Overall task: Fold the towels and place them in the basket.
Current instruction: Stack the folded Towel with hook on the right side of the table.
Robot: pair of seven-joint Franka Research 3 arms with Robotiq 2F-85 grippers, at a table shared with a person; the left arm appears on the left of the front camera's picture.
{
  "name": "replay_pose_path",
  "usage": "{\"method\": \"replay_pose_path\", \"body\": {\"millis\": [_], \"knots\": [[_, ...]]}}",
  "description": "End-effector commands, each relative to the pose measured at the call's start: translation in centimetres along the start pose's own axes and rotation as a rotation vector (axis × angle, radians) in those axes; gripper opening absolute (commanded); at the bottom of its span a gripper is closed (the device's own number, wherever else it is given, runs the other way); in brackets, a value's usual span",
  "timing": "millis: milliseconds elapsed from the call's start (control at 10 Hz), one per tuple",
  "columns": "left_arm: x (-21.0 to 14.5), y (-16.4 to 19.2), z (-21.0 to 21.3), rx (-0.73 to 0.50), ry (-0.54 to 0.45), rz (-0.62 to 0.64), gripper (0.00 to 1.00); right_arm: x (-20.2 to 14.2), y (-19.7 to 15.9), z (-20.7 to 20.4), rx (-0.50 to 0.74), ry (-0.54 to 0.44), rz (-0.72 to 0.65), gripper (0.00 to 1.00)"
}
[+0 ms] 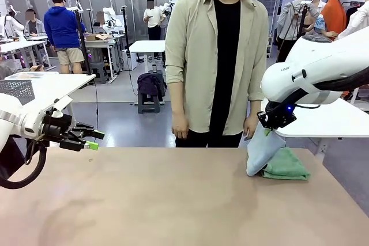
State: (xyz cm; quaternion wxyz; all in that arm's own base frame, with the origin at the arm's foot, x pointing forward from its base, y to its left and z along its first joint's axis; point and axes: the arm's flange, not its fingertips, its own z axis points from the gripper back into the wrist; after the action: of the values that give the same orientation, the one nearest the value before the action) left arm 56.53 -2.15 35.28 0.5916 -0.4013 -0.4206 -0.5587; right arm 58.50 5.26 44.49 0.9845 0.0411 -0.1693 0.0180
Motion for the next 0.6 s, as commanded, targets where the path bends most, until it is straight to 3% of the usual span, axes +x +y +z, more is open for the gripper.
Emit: {"method": "replay_pose_path", "body": {"millis": [0,100,200,500], "knots": [[0.2,-0.1,0.0,0.000,-0.003,-0.003,0.80,0.0,0.0,-0.1,0.001,0.001,0.003,0.00],[0.2,-0.1,0.0,0.000,-0.003,-0.003,0.80,0.0,0.0,-0.1,0.001,0.001,0.003,0.00],[0.2,-0.1,0.0,0.000,-0.003,-0.003,0.80,0.0,0.0,-0.1,0.000,0.001,0.000,0.07],[0.2,-0.1,0.0,0.000,-0.003,-0.003,0.80,1.6,-1.7,1.0,0.001,-0.051,0.055,0.07]]}}
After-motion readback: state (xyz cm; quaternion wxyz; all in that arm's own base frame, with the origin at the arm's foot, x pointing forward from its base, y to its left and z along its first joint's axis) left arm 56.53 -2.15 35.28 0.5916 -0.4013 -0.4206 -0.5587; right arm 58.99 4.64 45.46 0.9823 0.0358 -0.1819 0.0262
